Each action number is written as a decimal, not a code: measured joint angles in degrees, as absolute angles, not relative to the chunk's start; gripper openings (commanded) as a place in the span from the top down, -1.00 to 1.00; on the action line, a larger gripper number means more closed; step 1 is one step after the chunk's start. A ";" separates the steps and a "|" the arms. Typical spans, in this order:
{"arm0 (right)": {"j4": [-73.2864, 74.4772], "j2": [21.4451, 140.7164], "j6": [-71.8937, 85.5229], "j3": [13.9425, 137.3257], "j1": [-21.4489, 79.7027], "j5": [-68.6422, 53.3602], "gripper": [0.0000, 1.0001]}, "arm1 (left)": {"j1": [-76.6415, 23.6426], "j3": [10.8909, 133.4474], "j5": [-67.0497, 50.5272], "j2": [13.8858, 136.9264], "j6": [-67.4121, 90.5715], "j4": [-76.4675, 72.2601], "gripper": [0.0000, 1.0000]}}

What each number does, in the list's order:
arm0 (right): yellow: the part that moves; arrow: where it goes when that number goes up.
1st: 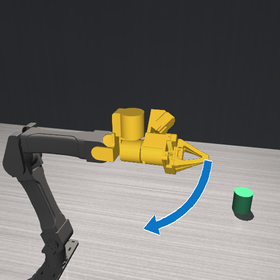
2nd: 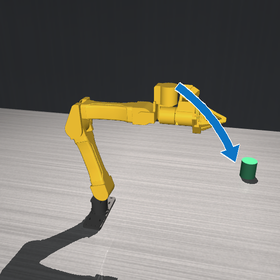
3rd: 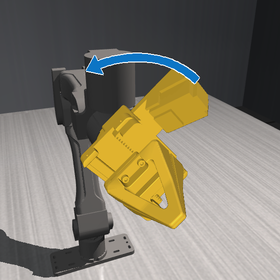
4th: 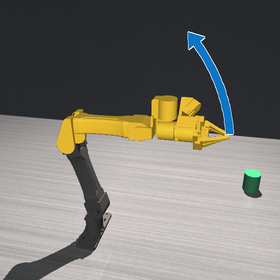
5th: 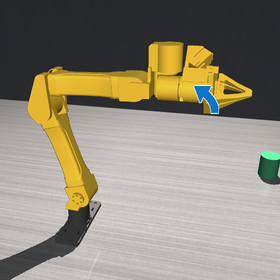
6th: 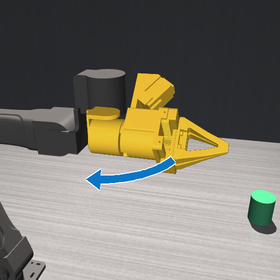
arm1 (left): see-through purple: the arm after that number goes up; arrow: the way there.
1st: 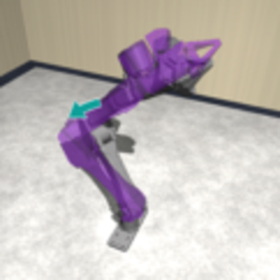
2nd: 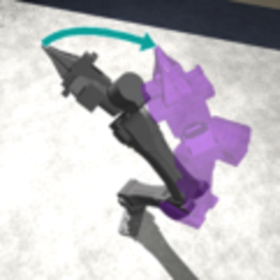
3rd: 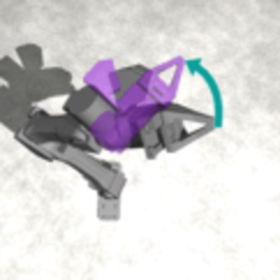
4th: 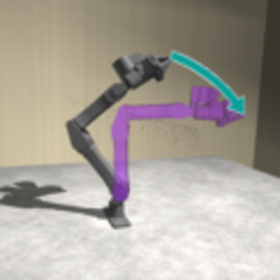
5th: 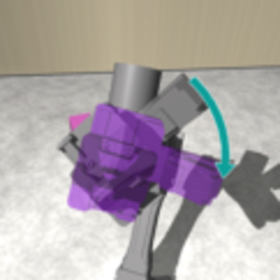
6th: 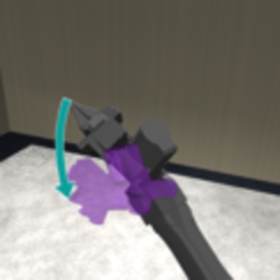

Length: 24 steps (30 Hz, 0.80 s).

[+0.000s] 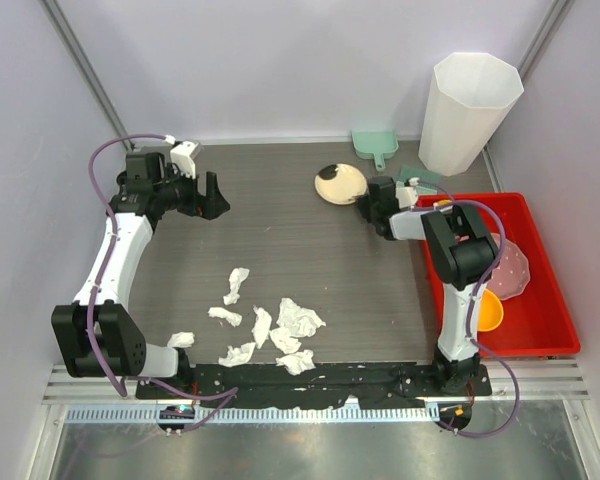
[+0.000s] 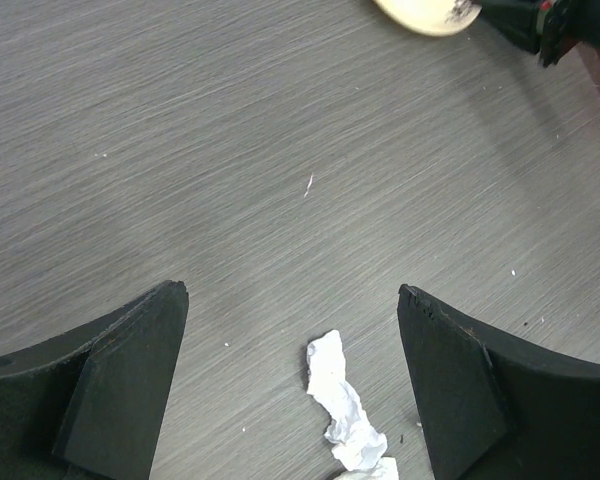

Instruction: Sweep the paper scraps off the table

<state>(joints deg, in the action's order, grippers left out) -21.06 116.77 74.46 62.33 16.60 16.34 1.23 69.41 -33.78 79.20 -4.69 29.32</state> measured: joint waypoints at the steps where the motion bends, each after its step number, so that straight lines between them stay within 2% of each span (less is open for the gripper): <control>1: -20.45 116.77 74.41 62.52 17.61 15.35 0.98 | 1.23 69.41 -33.61 79.20 -4.73 29.32 -0.79; 5: -17.45 119.26 74.30 66.74 22.39 12.23 0.98 | 1.23 69.41 -33.19 79.20 -4.93 29.32 -0.79; 18: -1.58 142.47 75.31 109.27 25.47 12.99 0.92 | 1.23 69.38 -31.16 79.20 -5.13 28.91 -0.80; 22: 2.61 146.71 75.44 117.34 25.28 14.17 0.92 | 1.23 69.19 -28.84 79.20 -5.23 27.79 -0.81; 24: 4.32 148.49 75.59 119.74 25.19 14.26 0.78 | 1.23 69.19 -27.94 79.20 -5.45 27.53 -0.81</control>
